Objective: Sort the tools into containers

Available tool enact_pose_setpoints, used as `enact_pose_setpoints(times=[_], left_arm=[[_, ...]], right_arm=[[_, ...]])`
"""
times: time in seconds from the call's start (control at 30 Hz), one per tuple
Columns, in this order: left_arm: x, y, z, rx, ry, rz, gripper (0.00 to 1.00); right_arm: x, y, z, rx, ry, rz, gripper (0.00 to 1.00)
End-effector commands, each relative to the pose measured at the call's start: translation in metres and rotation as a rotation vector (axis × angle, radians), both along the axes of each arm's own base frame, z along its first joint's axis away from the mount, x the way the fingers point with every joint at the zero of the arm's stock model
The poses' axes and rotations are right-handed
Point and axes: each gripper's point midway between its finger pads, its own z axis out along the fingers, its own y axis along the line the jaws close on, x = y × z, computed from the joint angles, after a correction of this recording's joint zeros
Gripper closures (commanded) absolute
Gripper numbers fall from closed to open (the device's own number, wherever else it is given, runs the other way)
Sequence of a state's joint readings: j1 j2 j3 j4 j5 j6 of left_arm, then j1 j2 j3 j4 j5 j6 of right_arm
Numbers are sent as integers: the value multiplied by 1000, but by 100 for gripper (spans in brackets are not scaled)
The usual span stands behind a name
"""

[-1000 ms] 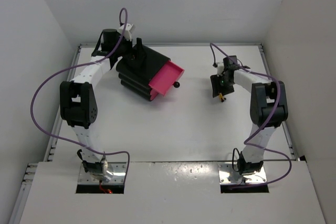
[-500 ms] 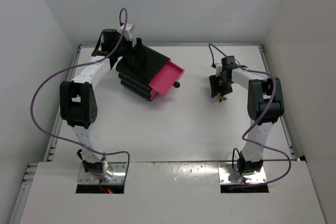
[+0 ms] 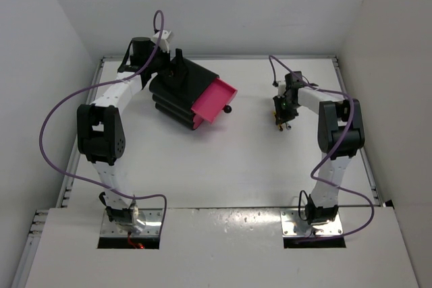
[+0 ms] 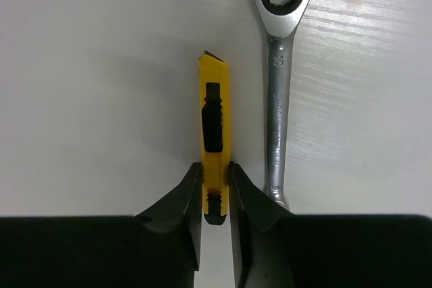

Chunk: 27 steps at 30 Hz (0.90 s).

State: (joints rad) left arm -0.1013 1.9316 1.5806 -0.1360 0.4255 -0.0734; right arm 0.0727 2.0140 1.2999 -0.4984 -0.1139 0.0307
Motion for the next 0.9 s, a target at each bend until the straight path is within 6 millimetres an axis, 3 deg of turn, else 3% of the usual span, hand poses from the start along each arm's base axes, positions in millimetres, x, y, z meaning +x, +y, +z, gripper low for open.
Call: enact_pose_setpoints(times=[0.0, 0.17, 0.5, 0.67, 0.73, 0.77, 0.83, 0.87], left_arm=[[-80, 21, -150, 183, 495, -4, 0], [-76, 26, -147, 186, 487, 12, 0], [-68, 25, -127, 174, 441, 21, 0], [-68, 24, -126, 162, 449, 33, 0], [-68, 24, -122, 161, 440, 33, 0], [-68, 24, -122, 161, 440, 33, 0], [-68, 24, -118, 159, 431, 34, 0], [-67, 26, -118, 166, 430, 41, 0]], right_arm=[[9, 0, 2, 4, -11, -14, 84], [0, 9, 28, 60, -48, 7, 91], [5, 48, 183, 249, -335, 107, 92], [4, 117, 236, 512, -380, 204, 92], [-1, 148, 231, 568, -327, 223, 92], [3, 158, 239, 588, -344, 242, 92], [6, 174, 230, 616, -306, 243, 92], [7, 186, 238, 655, -302, 248, 92]])
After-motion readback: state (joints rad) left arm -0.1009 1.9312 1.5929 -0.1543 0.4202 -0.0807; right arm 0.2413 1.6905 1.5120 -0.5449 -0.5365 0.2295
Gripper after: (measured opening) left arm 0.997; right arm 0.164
